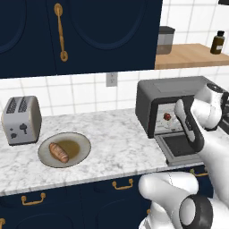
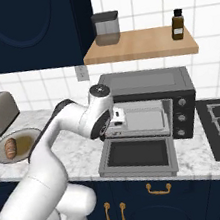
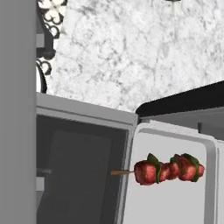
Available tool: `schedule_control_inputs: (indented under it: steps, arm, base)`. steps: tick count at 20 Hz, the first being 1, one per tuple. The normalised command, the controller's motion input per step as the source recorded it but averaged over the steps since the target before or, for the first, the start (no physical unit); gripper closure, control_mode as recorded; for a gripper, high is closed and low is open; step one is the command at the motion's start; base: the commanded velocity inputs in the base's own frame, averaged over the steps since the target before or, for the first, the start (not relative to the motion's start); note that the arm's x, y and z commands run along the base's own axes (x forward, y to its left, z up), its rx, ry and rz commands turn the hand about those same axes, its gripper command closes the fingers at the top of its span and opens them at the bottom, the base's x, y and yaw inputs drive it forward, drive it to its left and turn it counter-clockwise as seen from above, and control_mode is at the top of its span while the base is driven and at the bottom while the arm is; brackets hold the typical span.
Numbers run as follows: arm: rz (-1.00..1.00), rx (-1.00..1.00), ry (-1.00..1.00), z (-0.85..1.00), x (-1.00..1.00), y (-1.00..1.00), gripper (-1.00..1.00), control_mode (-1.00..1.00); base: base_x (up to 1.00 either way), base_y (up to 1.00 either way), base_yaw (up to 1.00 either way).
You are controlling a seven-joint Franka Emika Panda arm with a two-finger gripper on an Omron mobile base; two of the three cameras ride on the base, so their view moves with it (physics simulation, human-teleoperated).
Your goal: Pick up the kebab skewer and baguette bread, and place them inside the toaster oven. Close the toaster oven door and start by setting the timer.
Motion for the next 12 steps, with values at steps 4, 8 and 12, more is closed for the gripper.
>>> schedule_control_inputs:
  steps: [4, 8, 12]
  arm:
    - [-0.04, 0.0, 0.0, 0.17, -0.71, 1.0, -1.0, -1.0]
    - [-0.01, 0.0, 0.0, 0.18, -0.29, 1.0, -1.0, -1.0]
    - [0.01, 0.0, 0.0, 0.23, 0.02, 1.0, -1.0, -1.0]
  base:
    - [0.0, 0.0, 0.0]
    - [0.0, 0.0, 0.0]
    - [0.0, 0.0, 0.0]
